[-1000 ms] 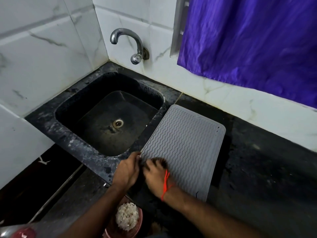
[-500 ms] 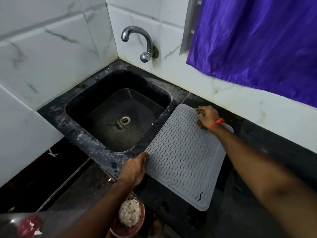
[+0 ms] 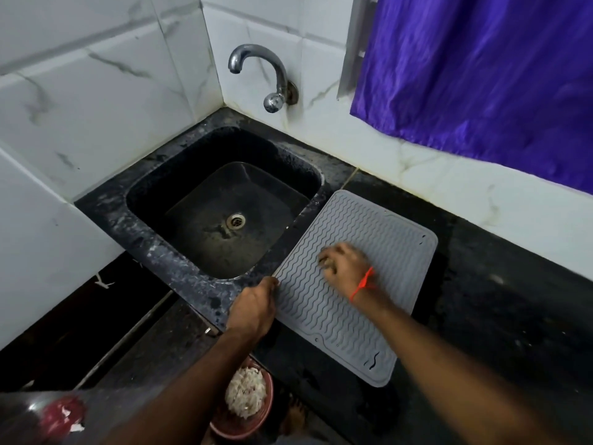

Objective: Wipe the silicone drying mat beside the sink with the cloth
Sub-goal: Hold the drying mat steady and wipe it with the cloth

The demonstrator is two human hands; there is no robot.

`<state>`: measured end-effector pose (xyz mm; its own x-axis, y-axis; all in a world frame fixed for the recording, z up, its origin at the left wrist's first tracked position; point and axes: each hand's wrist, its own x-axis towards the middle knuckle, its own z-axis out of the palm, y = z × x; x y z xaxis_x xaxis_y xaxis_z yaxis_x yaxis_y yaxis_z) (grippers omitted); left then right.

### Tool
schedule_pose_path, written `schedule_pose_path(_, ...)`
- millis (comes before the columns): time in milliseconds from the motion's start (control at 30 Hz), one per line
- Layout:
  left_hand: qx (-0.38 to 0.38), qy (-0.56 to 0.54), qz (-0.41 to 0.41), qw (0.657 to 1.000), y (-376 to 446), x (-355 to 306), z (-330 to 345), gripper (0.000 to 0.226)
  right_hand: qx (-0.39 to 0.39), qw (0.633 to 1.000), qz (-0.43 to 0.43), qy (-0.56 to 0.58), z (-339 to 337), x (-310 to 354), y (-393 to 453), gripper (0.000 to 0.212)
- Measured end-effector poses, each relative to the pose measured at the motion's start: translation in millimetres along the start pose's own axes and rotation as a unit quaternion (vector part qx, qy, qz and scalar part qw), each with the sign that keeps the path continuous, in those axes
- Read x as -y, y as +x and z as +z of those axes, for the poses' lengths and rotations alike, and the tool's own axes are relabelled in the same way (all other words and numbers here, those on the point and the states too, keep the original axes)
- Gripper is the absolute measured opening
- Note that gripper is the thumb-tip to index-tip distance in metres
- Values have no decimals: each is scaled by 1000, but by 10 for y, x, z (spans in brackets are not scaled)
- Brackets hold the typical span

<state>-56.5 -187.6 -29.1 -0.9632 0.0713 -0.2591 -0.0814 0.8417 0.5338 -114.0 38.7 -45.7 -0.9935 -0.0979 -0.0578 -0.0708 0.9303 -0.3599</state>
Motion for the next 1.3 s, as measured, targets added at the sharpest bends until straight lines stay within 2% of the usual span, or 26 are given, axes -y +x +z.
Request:
schedule_pose_path(133, -70, 12, 9, 997, -67, -48, 101, 29, -13, 997, -75, 12, 334, 543, -845, 32)
schedule_pose_path(233, -77, 47, 21, 996, -107, -50, 163, 28, 51, 991, -105, 63, 379, 692, -1179, 24)
schedule_pose_path(333, -65, 44, 26, 997, -94, -3, 151, 28, 123, 965, 1, 232, 103, 530, -928, 21)
schedule_pose_path(367, -59, 36, 29, 997, -82, 11, 142, 29, 114, 955, 42, 269, -25, 408, -772, 18)
schedule_pose_path(433, -40, 17, 27, 999, -62, 27, 111, 32, 43, 951, 100, 289, -281, 118, -411, 15)
schedule_pose_path(533, -18, 11, 25, 999, -49, 28, 75, 32, -85, 955, 139, 247, -628, -321, 171, 22)
schedule_pose_path(600, -1, 24, 23, 999, -54, 16, 67, 32, -124, 966, 142, 179, -791, -601, 497, 28)
schedule_pose_path(667, 5, 41, 25, 999, -57, -5, 61, 30, -101, 979, 141, 105, -856, -845, 734, 32)
schedule_pose_path(733, 5, 56, 29, 998, -59, -14, 54, 29, -36, 988, 146, 39, -789, -988, 872, 38)
schedule_pose_path(833, -3, 74, 33, 997, -53, -12, 41, 30, 17, 984, 173, -32, -624, -982, 954, 45)
schedule_pose_path(933, -5, 72, 33, 997, -58, 1, 41, 30, 17, 981, 189, -40, -569, -910, 944, 47)
schedule_pose_path(1033, -1, 68, 34, 997, -60, 10, 30, 32, -10, 988, 149, -35, -507, -803, 795, 37)
schedule_pose_path(1300, 2, 77, 32, 996, -54, 5, 35, 32, -17, 998, 59, 13, 75, -90, -435, 34)
